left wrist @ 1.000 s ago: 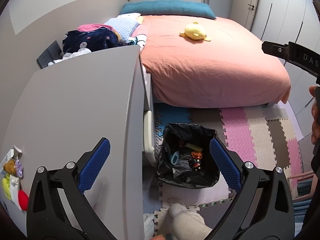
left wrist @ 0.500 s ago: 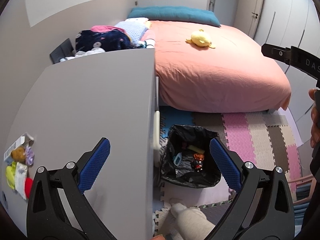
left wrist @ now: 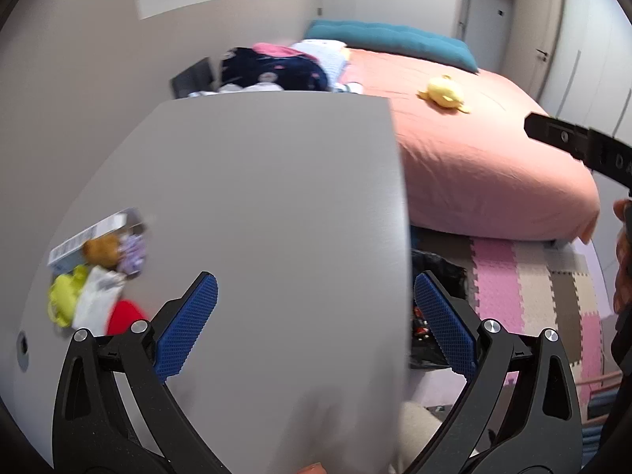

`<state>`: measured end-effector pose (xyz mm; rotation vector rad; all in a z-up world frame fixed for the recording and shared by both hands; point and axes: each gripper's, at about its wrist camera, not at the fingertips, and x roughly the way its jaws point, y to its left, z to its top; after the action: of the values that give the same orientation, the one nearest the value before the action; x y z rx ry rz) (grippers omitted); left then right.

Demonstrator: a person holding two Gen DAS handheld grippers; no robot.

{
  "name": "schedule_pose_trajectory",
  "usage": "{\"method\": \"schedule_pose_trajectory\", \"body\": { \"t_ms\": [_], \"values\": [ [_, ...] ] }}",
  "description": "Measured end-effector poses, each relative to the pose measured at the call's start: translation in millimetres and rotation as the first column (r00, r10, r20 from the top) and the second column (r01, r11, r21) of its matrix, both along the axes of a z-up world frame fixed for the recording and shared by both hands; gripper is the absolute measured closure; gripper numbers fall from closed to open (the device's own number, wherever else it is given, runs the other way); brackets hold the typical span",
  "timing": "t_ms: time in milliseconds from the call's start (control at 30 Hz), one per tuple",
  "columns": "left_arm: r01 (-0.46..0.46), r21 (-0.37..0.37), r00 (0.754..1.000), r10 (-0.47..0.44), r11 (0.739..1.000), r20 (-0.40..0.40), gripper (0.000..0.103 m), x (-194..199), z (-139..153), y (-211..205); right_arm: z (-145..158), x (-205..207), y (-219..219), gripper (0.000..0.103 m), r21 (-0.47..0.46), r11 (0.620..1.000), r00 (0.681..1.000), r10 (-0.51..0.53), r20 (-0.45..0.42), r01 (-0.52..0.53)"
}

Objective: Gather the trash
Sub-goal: 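Move both open tools back from the bin to the table, then grasp the yellow-green toy with the left tool while the right tool grasps the red heart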

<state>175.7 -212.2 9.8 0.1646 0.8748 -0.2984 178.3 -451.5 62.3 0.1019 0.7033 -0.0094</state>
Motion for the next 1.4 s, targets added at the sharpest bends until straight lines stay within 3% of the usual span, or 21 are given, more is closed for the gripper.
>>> {"method": "schedule_pose_trajectory", "body": {
  "t_ms": [433,767,1067,1400],
  "values": [
    [-0.150,-0.021,0.989,0.150,0.989,0.004,0.006,-11,0,94,-8,5,94,0.011,-0.006,0.990,0.989,0.143,-0.025,-0.143],
    [-0.275,-0.018,0.961,0.276,0.961,0.003,0.006,-21,-6,171,-27,6,167,0.011,0.026,0.963,0.962,0.268,-0.059,-0.267],
    [-0.394,-0.014,0.919,0.394,0.919,-0.009,0.006,-19,-19,236,-55,9,239,0.011,0.031,0.904,0.896,0.427,-0.122,-0.426],
    [-0.435,-0.018,0.900,0.434,0.900,-0.032,0.006,3,-36,259,-79,10,305,0.013,-0.021,0.823,0.812,0.555,-0.182,-0.567]
  ]
}}
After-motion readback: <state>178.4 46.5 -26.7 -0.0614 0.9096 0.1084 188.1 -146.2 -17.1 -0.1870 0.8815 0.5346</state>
